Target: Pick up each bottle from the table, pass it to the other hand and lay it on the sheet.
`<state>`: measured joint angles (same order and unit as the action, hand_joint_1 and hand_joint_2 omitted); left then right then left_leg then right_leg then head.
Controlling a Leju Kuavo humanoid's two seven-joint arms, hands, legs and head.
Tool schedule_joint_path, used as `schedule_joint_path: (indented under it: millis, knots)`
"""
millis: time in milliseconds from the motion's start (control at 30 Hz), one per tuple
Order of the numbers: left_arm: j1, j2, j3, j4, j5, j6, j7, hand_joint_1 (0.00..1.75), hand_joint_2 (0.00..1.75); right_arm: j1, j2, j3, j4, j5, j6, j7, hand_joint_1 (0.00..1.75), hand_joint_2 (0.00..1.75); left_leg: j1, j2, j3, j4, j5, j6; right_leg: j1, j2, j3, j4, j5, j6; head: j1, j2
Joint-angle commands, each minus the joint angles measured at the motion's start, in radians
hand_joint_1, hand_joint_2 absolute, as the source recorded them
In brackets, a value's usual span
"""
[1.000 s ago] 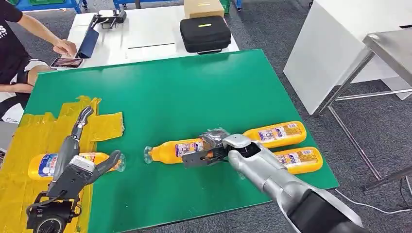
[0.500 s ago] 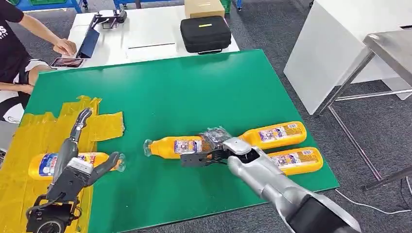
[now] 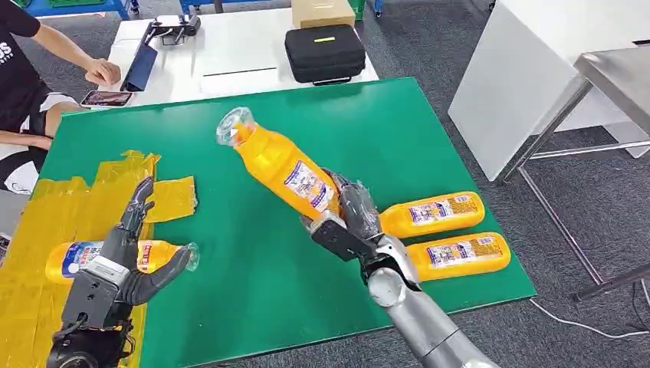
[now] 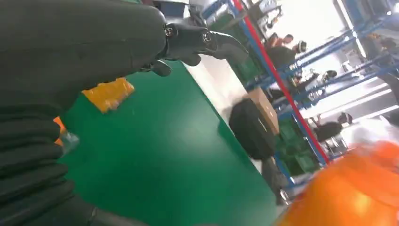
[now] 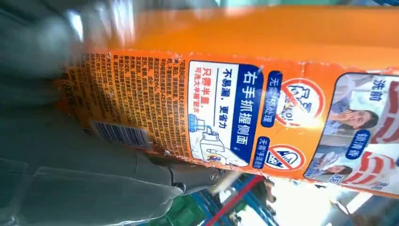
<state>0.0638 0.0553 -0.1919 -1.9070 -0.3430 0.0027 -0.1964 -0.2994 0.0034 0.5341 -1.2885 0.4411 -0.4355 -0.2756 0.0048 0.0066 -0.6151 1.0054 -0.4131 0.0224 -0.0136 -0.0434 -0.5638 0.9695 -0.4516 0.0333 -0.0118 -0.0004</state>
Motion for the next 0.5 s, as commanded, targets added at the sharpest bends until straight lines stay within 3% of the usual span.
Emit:
schedule_joint_path:
  millis: [33,133,167,200,333,500]
  knots:
    - [-0.055,0.032,-0.1,0.042,0.063,-0.009,-0.006,0.0,1.75,0.041,0.023,-0.008,-0.105,-0.037,-0.047,-0.065,1.75,1.75,0.0,-0.001,0.002,-0.001,-0.001,-0.001,0.0,0.001,0.002,0.0,-0.001,-0.001,0.0,0.0]
    - [-0.069,0.029,-0.117,0.044,0.065,-0.009,-0.006,0.0,1.75,0.038,0.026,0.0,-0.098,-0.04,-0.04,-0.064,1.75,1.75,0.0,-0.001,0.002,-0.001,0.0,-0.001,0.0,0.001,0.002,-0.001,-0.001,-0.001,0.0,0.0]
    - [-0.069,0.029,-0.117,0.044,0.065,-0.009,-0.006,0.0,1.75,0.038,0.026,0.0,-0.098,-0.04,-0.04,-0.064,1.75,1.75,0.0,-0.002,0.008,-0.001,-0.003,-0.002,0.0,0.004,0.009,-0.001,-0.004,-0.003,0.0,0.0]
    - [-0.075,0.032,-0.126,0.048,0.068,-0.012,-0.007,0.0,1.75,0.032,0.024,0.005,-0.089,-0.042,-0.032,-0.061,1.75,1.75,0.0,-0.002,0.003,-0.001,-0.001,-0.001,0.0,0.002,0.003,-0.001,-0.001,-0.001,0.0,0.0]
    - [-0.106,0.043,-0.165,0.057,0.092,-0.023,-0.012,0.0,1.75,0.012,0.019,0.055,-0.067,-0.046,0.042,-0.041,1.75,1.75,0.0,-0.001,0.008,-0.001,-0.002,-0.002,0.0,0.005,0.009,-0.001,-0.003,-0.003,0.0,0.0]
    - [-0.139,0.038,-0.198,0.074,0.131,-0.04,-0.006,0.0,1.75,-0.018,0.024,0.123,-0.003,-0.029,0.085,-0.022,1.75,1.75,0.0,0.0,0.004,-0.001,-0.001,-0.001,0.0,0.004,0.004,-0.001,-0.001,-0.002,0.0,0.0]
